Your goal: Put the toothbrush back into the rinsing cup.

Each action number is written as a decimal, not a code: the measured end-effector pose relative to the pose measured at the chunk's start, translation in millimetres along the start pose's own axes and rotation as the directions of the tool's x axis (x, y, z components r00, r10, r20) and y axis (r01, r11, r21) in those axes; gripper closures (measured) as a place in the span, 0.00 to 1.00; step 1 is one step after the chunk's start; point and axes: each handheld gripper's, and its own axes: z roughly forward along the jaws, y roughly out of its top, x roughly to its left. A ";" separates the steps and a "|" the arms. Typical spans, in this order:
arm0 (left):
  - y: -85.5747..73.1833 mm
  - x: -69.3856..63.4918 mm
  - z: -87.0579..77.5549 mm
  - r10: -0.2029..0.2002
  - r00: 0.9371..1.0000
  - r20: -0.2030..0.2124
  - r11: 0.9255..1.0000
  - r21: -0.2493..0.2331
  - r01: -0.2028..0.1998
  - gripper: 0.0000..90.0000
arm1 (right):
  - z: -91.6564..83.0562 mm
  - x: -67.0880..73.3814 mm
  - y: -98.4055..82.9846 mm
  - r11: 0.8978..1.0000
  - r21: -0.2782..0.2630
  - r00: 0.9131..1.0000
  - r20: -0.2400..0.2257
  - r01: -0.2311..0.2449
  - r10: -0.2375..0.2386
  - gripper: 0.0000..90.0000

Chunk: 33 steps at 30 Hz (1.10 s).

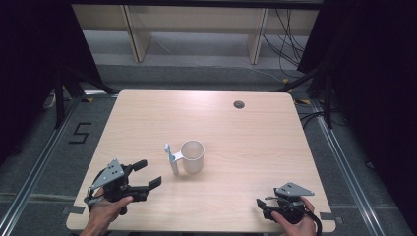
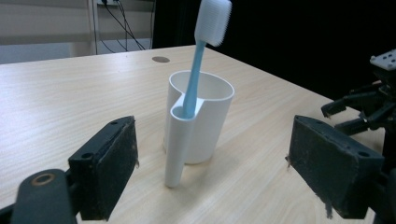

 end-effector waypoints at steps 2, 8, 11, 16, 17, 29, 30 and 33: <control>-1.8 -2.7 -2.6 0.003 1.000 -0.005 1.000 0.014 -0.003 0.16 | 0.3 0.0 -0.2 1.000 0.001 1.000 0.002 0.005 -0.005 0.27; -5.7 -8.2 -6.8 0.006 1.000 0.009 0.999 0.032 -0.007 0.16 | -0.4 0.8 -0.1 1.000 0.006 1.000 0.004 -0.008 0.008 0.27; -8.0 -10.7 -8.8 0.027 1.000 0.013 0.998 0.048 -0.028 0.16 | 0.1 0.2 -0.1 1.000 0.001 1.000 0.002 -0.001 0.001 0.27; -11.4 -15.7 -12.0 0.047 0.999 0.020 0.997 0.066 -0.049 0.16 | 1.3 -1.0 -0.4 1.000 -0.003 1.000 -0.005 0.027 -0.027 0.27; -12.4 -16.2 -11.3 0.045 0.999 0.028 0.998 0.051 -0.047 0.16 | 1.2 0.2 -0.8 1.000 -0.003 1.000 0.014 0.019 -0.019 0.27; -21.2 -26.2 -22.0 0.052 0.997 0.053 0.995 0.085 -0.057 0.16 | 1.2 -0.5 0.0 1.000 -0.002 1.000 -0.005 0.014 -0.014 0.27; -21.8 -27.5 -24.1 0.054 0.998 0.044 0.993 0.098 -0.058 0.16 | 0.8 -0.2 0.2 1.000 -0.001 1.000 -0.006 0.007 -0.007 0.27; -23.4 -29.6 -26.0 0.055 0.997 0.052 0.994 0.094 -0.059 0.16 | 2.7 -1.1 -1.0 1.000 -0.001 1.000 -0.013 0.020 -0.020 0.27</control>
